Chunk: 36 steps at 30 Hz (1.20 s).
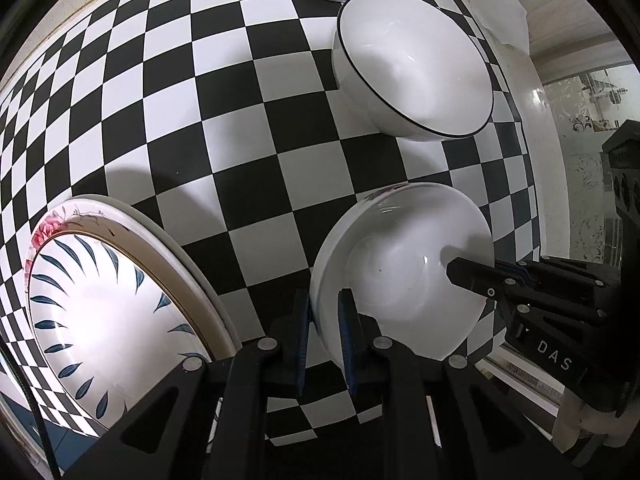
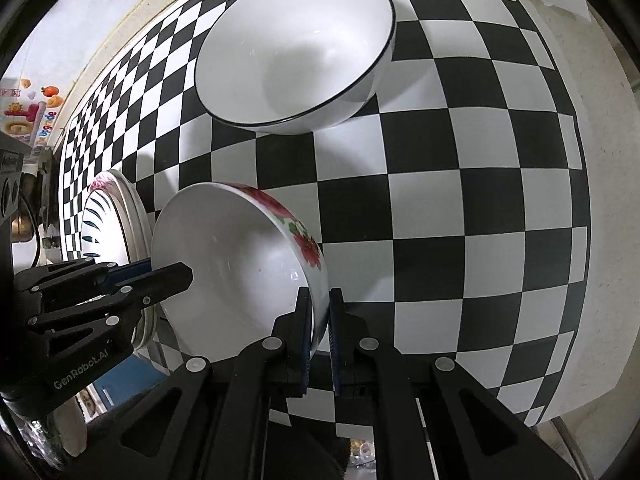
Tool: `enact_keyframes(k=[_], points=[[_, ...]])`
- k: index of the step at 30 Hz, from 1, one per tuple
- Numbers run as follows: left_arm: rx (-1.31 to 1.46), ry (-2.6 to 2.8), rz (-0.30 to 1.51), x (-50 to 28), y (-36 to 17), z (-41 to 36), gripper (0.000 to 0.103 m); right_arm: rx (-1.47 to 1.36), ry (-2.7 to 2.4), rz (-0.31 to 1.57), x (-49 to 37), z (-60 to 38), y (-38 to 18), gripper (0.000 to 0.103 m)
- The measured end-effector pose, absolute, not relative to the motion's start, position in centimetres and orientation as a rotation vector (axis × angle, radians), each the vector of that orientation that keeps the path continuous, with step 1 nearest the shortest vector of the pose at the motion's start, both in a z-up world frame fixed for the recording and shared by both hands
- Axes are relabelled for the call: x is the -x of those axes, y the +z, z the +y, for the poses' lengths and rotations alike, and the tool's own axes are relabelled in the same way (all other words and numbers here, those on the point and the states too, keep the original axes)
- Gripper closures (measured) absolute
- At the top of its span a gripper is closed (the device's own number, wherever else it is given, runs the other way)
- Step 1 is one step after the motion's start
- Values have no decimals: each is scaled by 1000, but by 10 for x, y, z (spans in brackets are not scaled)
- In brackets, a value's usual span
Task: Organize plates and bowls
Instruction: 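Carry the pink-flower bowl and lower it into the black-rimmed bowl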
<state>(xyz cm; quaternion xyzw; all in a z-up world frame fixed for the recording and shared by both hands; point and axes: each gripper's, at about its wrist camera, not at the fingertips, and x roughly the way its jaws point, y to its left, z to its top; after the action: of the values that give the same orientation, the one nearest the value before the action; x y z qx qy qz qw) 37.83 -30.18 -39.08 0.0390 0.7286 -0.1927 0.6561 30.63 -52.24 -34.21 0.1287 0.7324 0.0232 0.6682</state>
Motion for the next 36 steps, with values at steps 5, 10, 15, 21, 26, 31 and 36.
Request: enact_keyframes(k=[5,10,15,21,26,31,36], points=[[-82,-427,1662,-380,-394,-301,90,-339,52,1656,-307,-527,-345,92],[-58,-413,1661,-379,-383,-286,88,-426,63,1653,-305,-539,-334,89],[-1,-388,1585,-392,-350,-268,81,-475,37,1574,-315,-559,-310,56],[90,-410,1582,-445,-349,-287,79,-543,-13,1502,-354,-584,-302,50],[112,-455,1626,-484,-372,-320,79,-592,-42,1500,-393,-601,-320,50],[92,-461,1703,-503,-403,-344,79,-623,-40,1512,-412,-607,-336,51],[35,-451,1696,-509,-411,-356,80,-628,-52,1541,-418,-612,-351,75]])
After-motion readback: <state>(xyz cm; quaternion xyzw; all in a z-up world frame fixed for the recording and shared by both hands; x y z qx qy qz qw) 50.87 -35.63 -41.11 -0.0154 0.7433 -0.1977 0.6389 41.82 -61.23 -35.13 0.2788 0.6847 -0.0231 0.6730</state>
